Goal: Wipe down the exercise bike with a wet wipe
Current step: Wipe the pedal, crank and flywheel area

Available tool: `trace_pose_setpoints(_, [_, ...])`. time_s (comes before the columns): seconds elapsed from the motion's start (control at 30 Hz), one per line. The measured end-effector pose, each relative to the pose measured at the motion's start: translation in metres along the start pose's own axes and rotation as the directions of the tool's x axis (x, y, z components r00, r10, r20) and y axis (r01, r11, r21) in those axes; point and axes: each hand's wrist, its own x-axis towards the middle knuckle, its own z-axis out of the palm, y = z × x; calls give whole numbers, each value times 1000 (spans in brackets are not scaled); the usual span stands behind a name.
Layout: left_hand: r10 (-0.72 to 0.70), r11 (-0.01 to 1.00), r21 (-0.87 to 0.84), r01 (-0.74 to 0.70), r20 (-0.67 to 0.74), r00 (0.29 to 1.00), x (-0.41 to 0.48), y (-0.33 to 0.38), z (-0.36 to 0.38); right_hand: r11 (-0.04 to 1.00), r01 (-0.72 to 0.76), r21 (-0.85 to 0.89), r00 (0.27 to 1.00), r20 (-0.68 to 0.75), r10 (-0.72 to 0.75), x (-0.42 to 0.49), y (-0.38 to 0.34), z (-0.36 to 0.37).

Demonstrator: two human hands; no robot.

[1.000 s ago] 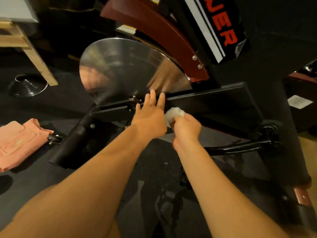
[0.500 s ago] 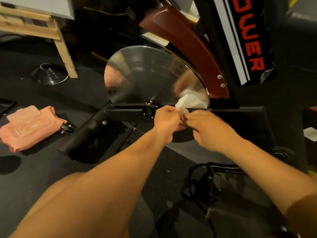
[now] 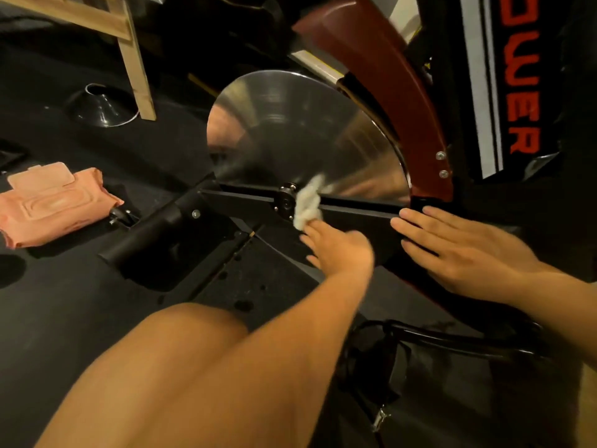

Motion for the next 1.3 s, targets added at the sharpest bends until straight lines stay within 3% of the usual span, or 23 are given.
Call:
trace_pose_setpoints(0.07, [-63,998,24,66,-108,992,29,1,-10,1000,24,-15,1000,-8,-24,1,-1,3])
trace_pose_setpoints(0.17, [136,991,-27,-134,88,987,-29,3,5,1000,-7,21,998,-69,9,-2,-4,15])
trace_pose_setpoints(0.23, [270,962,-29,-271,254,929,-71,-7,14,998,-14,58,994,-109,20,-1,-6,15])
trace_pose_setpoints(0.27, [325,943,-15,-333,260,909,-72,-12,14,997,-19,77,991,-127,28,-1,-6,12])
trace_pose_setpoints(0.4, [437,899,-6,-437,-3,899,-9,-5,-12,992,-40,123,984,-166,60,2,-5,-1])
trace_pose_setpoints(0.47, [446,892,99,-440,-52,893,16,-2,-24,992,-49,118,984,-163,68,4,-5,-2])
trace_pose_setpoints(0.53, [597,778,257,-573,-15,802,13,-3,-24,991,-59,116,983,-168,78,5,-5,-1])
trace_pose_setpoints(0.63, [777,588,205,-782,127,617,-16,-4,-9,991,-60,116,978,-190,82,5,-7,1])
trace_pose_setpoints(0.7, [796,547,166,-820,201,571,-25,-2,-1,991,-79,110,976,-195,100,5,-7,1])
trace_pose_setpoints(0.77, [834,515,111,-850,166,526,-19,6,0,989,-104,107,971,-204,125,6,-8,0])
trace_pose_setpoints(0.8, [832,541,66,-839,109,545,-12,9,-1,989,-106,99,969,-214,125,6,-8,1])
trace_pose_setpoints(0.83, [786,618,9,-786,16,618,-3,12,-3,991,-102,90,969,-216,119,6,-8,1])
trace_pose_setpoints(0.9, [541,800,-124,-587,-275,795,22,24,-12,992,-90,87,975,-196,105,4,-7,0])
trace_pose_setpoints(0.97, [259,842,-316,-437,-474,842,45,40,-26,992,-82,95,981,-169,97,5,-6,-4])
trace_pose_setpoints(1.0, [233,825,-354,-440,-496,836,49,47,-31,992,-83,94,983,-157,97,5,-6,-6])
trace_pose_setpoints(1.07, [390,796,-260,-546,-468,793,43,56,-32,992,-88,92,985,-143,101,5,-5,-7])
trace_pose_setpoints(1.1, [529,748,-173,-641,-428,733,34,55,-27,992,-89,90,984,-144,102,5,-6,-6])
trace_pose_setpoints(1.2, [817,556,-56,-829,-146,558,-2,35,-2,994,-77,76,980,-176,89,4,-7,-2])
trace_pose_setpoints(1.23, [833,543,-59,-838,-93,546,-8,31,2,995,-71,72,981,-176,83,4,-7,-1])
trace_pose_setpoints(1.3, [787,583,-134,-802,-150,598,-3,34,2,995,-68,72,983,-168,79,4,-6,-2])
